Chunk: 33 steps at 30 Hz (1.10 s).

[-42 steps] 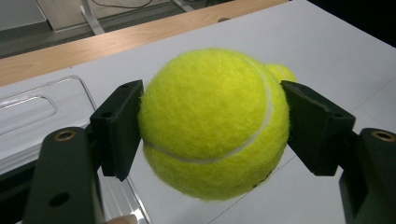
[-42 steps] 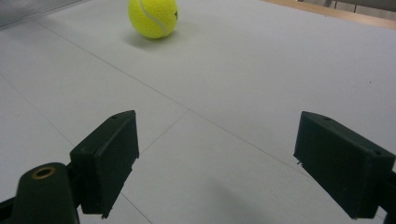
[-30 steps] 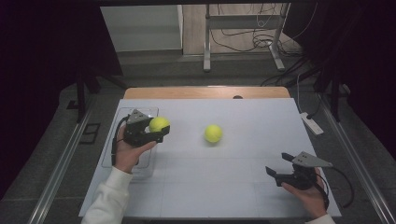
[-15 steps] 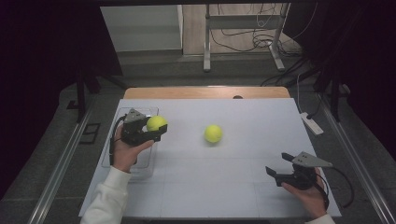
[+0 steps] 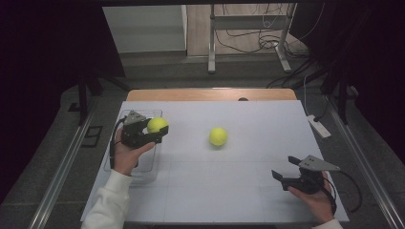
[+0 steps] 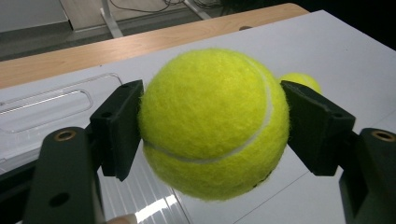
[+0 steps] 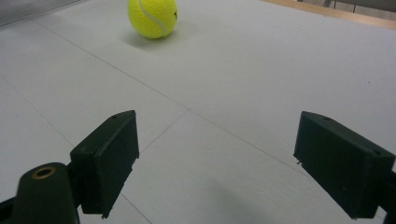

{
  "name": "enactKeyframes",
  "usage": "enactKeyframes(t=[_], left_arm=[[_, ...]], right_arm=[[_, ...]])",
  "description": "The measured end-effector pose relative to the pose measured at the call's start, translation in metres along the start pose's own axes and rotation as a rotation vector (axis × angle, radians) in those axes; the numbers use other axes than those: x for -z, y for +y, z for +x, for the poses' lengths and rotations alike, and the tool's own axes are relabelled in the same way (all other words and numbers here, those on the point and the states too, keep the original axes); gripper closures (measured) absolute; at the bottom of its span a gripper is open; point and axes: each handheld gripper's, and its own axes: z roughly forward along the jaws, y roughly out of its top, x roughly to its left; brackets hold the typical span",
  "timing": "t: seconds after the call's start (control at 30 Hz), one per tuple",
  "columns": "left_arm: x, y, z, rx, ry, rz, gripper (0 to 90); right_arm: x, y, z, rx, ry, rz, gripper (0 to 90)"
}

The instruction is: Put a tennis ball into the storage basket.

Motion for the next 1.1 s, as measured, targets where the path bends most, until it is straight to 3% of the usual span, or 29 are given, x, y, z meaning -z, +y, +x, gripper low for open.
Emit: enactKeyframes(t=[1.1], left_arm=[[0.006, -0.003, 0.019, 0.047, 0.041, -0.016, 27.1]], right_arm=[[0.001, 0.0, 0.0, -0.001, -0.004, 0.0, 14.4]])
